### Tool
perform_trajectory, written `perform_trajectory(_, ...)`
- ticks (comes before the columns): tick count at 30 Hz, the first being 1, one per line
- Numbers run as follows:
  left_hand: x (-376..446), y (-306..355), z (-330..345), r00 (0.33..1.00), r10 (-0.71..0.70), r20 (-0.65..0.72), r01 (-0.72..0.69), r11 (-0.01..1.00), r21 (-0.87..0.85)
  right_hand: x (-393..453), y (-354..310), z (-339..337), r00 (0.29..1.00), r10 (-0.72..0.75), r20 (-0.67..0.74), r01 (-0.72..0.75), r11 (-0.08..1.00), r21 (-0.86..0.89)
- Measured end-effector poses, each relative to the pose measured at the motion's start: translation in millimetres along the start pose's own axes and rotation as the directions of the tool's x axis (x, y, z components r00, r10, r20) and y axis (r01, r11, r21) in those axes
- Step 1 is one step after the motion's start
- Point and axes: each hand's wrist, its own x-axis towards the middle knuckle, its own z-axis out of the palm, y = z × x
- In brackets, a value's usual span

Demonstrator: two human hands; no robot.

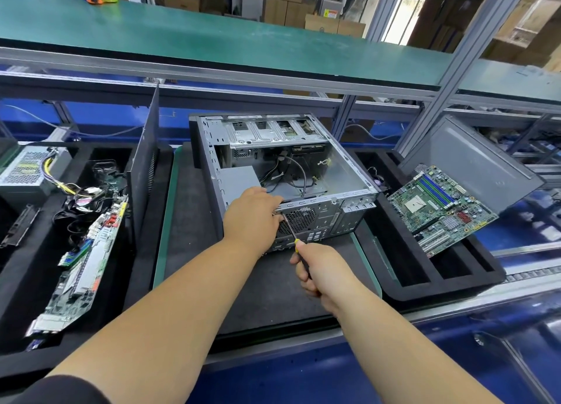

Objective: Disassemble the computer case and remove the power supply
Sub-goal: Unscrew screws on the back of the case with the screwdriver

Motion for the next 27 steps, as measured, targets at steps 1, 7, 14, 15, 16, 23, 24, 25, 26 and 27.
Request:
perform_trajectory(1, -0.3, 0.2, -0.4, 1.0, -0.004, -0.003, 0.004, 1.0, -0.006, -0.3, -1.8, -0.3, 0.996, -0.073, -0.056, 0.062, 0.983, -0.171)
perform_trajectory(7, -0.2, 1.4, -1.8, 1.0, -0.004, -0.002, 0.004, 1.0, -0.008, 0.2, 0.6, 8.4, 0.838, -0.526, -0.143, 0.045, 0.329, -0.943)
perform_trajectory(14, -0.7, 0.6, -1.4, 1.0, 0.002, 0.002, -0.002, 1.0, -0.006, -0.3, -6.5, -13.7, 0.979, -0.2, -0.05, 0.175, 0.935, -0.308)
perform_trajectory(15, -0.8, 0.4, -1.2, 1.0, 0.004, 0.0, -0.003, 1.0, -0.006, -0.7, -4.6, -17.1, 0.997, -0.076, 0.026, 0.076, 0.997, -0.002)
perform_trajectory(16, -0.8, 0.1, -1.0, 1.0, 0.004, -0.003, -0.004, 1.0, -0.005, -0.9, -1.7, -20.0, 0.992, 0.01, 0.126, -0.042, 0.966, 0.256)
perform_trajectory(23, -0.1, 0.1, -1.7, 1.0, 0.01, -0.001, -0.01, 1.0, 0.011, 5.6, 11.9, -12.3, 0.917, 0.04, 0.397, -0.298, 0.731, 0.614)
perform_trajectory(24, -0.1, -0.1, -1.6, 1.0, 0.012, -0.001, -0.012, 1.0, 0.015, 6.4, 12.2, -9.2, 0.931, 0.041, 0.363, -0.266, 0.757, 0.597)
perform_trajectory(25, -0.1, -0.3, -1.7, 1.0, 0.013, 0.001, -0.013, 1.0, 0.018, 6.6, 11.5, -6.3, 0.95, 0.045, 0.308, -0.217, 0.804, 0.553)
perform_trajectory(26, -0.2, -0.4, -1.7, 1.0, 0.013, 0.001, -0.013, 1.0, 0.019, 7.3, 10.5, -4.5, 0.972, 0.052, 0.229, -0.158, 0.866, 0.474)
perform_trajectory(27, -0.3, -0.3, -1.9, 1.0, 0.011, -0.001, -0.011, 1.0, 0.018, 7.1, 8.4, -3.3, 0.991, 0.044, 0.128, -0.085, 0.939, 0.333)
